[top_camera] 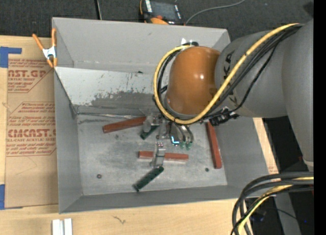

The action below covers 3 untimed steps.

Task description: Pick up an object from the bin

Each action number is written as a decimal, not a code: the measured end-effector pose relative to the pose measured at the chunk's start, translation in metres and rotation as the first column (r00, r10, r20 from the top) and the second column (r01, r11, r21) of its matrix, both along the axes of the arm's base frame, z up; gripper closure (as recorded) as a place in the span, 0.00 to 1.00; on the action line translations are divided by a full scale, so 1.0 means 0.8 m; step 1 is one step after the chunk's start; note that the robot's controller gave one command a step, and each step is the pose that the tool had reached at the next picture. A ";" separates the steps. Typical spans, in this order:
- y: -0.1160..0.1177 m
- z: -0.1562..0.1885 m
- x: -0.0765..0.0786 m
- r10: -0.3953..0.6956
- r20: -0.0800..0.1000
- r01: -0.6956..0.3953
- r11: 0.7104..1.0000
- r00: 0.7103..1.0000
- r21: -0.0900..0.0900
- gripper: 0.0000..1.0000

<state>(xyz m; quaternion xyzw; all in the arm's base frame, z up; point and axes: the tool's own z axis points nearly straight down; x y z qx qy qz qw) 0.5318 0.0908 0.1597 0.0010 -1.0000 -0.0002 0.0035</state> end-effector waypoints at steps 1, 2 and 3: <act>-0.050 -0.117 -0.005 -0.101 0.001 0.101 0.995 0.995 -0.001 0.00; -0.048 -0.111 -0.002 -0.098 0.008 0.098 0.995 0.995 0.002 1.00; -0.054 -0.080 -0.037 -0.085 0.005 0.085 0.996 0.996 0.000 1.00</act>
Offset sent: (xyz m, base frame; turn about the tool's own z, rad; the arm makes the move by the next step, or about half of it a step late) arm -0.0018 -0.0396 -0.0896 0.0988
